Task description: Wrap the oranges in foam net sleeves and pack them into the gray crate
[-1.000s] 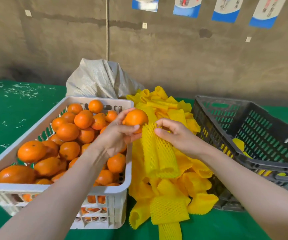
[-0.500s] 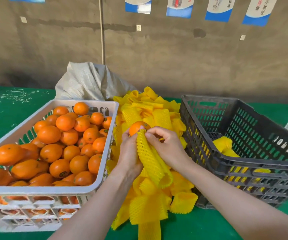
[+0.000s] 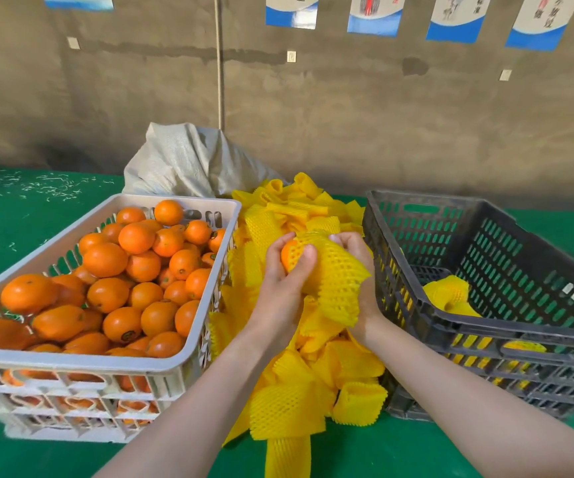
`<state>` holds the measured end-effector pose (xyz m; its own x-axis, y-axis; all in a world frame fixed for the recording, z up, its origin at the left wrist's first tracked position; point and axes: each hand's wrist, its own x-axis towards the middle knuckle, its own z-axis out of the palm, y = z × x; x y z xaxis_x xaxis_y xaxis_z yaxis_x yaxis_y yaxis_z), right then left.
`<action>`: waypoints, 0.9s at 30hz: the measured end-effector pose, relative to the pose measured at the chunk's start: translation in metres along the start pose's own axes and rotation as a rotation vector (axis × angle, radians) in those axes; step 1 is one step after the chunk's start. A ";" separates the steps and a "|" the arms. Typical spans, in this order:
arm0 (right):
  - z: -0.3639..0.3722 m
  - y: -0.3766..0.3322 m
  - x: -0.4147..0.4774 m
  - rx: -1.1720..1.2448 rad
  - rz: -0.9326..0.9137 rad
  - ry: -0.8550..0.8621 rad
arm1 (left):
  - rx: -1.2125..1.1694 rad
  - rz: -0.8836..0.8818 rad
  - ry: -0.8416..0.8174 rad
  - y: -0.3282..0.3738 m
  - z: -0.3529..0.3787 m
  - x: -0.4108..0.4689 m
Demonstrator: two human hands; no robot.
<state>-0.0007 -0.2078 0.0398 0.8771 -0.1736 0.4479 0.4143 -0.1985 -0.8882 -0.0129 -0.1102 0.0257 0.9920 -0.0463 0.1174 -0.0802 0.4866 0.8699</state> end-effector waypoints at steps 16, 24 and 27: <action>-0.003 0.012 0.006 -0.090 0.014 0.045 | -0.115 -0.257 0.170 -0.001 -0.011 0.018; 0.006 0.014 -0.005 0.195 0.309 0.068 | 0.424 0.329 0.348 -0.005 -0.010 0.019; 0.008 0.013 -0.003 0.418 0.477 0.091 | 0.575 0.449 0.388 -0.004 -0.009 0.023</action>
<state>0.0037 -0.2022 0.0259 0.9719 -0.2348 -0.0156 0.0597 0.3101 -0.9488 0.0111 -0.1051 0.0202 0.8082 0.4017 0.4306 -0.4103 -0.1404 0.9011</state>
